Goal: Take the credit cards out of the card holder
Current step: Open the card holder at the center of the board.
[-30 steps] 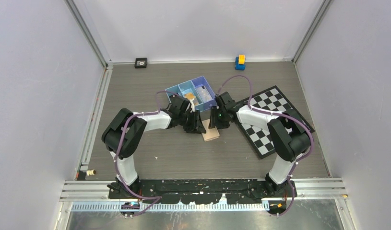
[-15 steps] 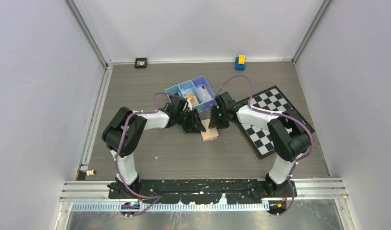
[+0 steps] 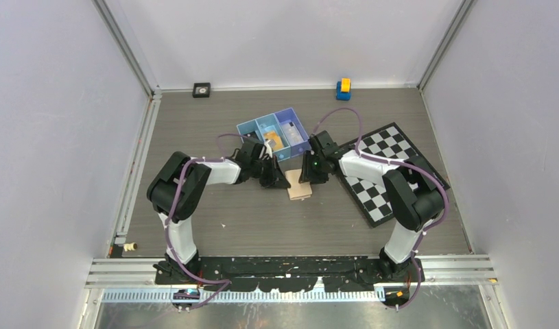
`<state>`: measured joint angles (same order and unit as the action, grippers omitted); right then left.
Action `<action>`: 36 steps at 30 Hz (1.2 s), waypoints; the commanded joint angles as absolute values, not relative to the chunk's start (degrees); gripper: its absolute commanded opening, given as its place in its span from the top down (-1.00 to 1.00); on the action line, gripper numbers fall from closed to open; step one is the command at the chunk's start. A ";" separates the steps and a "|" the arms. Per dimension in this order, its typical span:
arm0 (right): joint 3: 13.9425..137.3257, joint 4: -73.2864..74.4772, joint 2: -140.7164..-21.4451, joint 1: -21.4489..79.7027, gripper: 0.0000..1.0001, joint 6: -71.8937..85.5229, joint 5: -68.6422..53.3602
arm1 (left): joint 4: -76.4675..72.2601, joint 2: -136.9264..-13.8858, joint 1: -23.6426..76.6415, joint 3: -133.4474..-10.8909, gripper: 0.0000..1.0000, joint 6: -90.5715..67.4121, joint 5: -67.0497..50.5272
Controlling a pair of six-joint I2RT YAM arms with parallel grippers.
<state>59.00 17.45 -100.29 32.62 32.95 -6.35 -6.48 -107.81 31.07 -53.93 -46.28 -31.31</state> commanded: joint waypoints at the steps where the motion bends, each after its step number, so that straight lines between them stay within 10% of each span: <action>1: 59.01 16.03 -100.51 34.05 0.21 33.88 -8.51 | -5.91 -105.76 30.76 -53.01 1.00 -44.89 -26.98; 9: 62.93 24.59 -98.46 40.38 -0.09 29.37 12.27 | -2.51 -104.57 30.76 -54.47 1.00 -43.24 -27.50; 20: 69.46 34.83 -102.65 46.23 0.20 29.36 36.69 | -0.18 -102.91 30.76 -54.78 1.00 -42.28 -25.75; 36: 64.13 20.31 -98.30 46.23 -0.12 25.22 13.35 | -0.57 -101.70 31.89 -54.67 1.00 -42.71 -27.37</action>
<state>63.42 24.88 -98.37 46.02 26.11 18.68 -1.83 -104.75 31.27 -53.89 -44.29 -27.70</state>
